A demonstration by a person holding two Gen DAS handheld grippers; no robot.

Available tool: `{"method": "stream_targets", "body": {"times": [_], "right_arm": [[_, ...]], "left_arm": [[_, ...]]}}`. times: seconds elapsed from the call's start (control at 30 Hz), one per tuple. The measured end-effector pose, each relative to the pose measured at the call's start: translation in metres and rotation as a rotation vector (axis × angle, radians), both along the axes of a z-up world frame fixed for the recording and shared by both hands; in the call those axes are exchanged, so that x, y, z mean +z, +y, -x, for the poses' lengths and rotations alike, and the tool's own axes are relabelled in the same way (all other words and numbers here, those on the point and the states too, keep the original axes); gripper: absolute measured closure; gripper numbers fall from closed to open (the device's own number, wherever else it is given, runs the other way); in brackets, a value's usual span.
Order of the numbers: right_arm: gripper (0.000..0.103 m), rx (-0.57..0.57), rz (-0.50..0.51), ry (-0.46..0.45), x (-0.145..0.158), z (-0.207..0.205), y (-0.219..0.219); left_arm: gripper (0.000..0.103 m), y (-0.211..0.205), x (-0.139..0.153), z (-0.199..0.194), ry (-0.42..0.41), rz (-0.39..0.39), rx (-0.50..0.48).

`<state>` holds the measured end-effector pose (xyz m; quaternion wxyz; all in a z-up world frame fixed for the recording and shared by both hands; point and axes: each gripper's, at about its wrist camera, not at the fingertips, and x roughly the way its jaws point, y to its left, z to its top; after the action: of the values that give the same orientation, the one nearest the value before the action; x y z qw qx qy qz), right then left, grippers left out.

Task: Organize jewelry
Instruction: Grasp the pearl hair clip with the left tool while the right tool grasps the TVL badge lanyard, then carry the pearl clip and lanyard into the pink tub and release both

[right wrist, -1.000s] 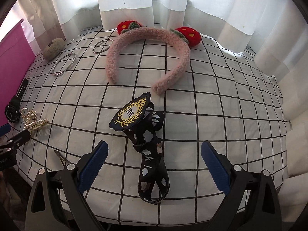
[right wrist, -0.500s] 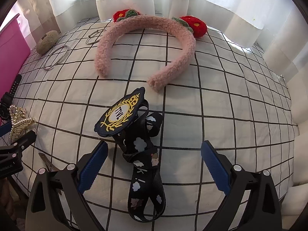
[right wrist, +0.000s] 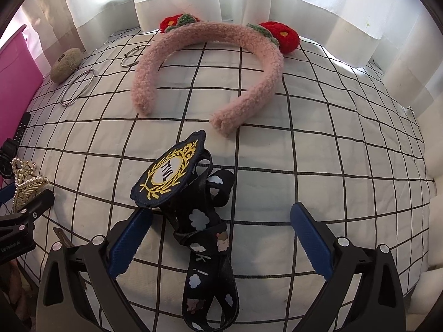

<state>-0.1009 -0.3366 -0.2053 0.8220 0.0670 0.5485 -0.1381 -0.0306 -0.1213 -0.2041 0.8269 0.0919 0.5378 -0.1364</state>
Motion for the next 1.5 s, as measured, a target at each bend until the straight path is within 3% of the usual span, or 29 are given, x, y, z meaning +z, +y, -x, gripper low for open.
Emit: {"method": "stream_targets", "body": {"times": [0.27, 0.3, 0.37, 0.43, 0.5, 0.57, 0.6, 0.7, 1.07, 1.1, 1.13, 1.17, 1.5], "right_arm": [[0.010, 0.024, 0.000, -0.010, 0.001, -0.005, 0.000], [0.010, 0.024, -0.001, -0.008, 0.001, -0.005, 0.000], [0.013, 0.028, -0.006, -0.011, 0.002, -0.004, 0.003], [0.024, 0.056, -0.001, -0.023, 0.005, -0.003, 0.009], [0.048, 0.088, 0.008, -0.034, 0.008, -0.002, 0.019], [0.068, 0.109, 0.017, -0.043, 0.009, -0.003, 0.026], [0.077, 0.115, 0.019, -0.046, 0.010, -0.003, 0.028], [0.092, 0.118, 0.015, -0.056, 0.010, -0.001, 0.030], [0.094, 0.103, -0.053, -0.133, 0.021, 0.014, 0.026], [0.094, 0.105, -0.052, -0.139, 0.024, 0.015, 0.027], [0.094, 0.109, -0.053, -0.145, 0.027, 0.015, 0.028], [0.094, 0.111, -0.056, -0.152, 0.030, 0.015, 0.029], [0.094, 0.138, -0.043, -0.173, 0.046, 0.008, 0.041]], "left_arm": [[0.008, -0.003, 0.002, -0.004, 0.026, -0.007, -0.007], [0.009, -0.003, 0.002, -0.005, 0.028, -0.007, -0.010], [0.023, -0.002, 0.005, -0.004, 0.017, 0.000, -0.010], [0.031, -0.004, 0.007, -0.002, 0.008, 0.001, -0.030], [0.038, -0.005, 0.008, 0.000, 0.002, 0.004, -0.047], [0.053, -0.005, 0.010, 0.003, -0.008, 0.009, -0.055], [0.053, -0.005, 0.009, 0.004, -0.009, 0.010, -0.063], [0.054, -0.005, 0.009, 0.006, -0.014, 0.013, -0.077], [0.056, 0.003, 0.026, 0.009, -0.044, 0.066, -0.072], [0.061, 0.004, 0.029, 0.009, -0.047, 0.066, -0.071], [0.082, 0.004, 0.030, 0.009, -0.040, 0.073, -0.079], [0.091, 0.004, 0.033, 0.008, -0.038, 0.067, -0.076], [0.096, 0.017, 0.033, 0.003, -0.040, 0.094, -0.071]]}}
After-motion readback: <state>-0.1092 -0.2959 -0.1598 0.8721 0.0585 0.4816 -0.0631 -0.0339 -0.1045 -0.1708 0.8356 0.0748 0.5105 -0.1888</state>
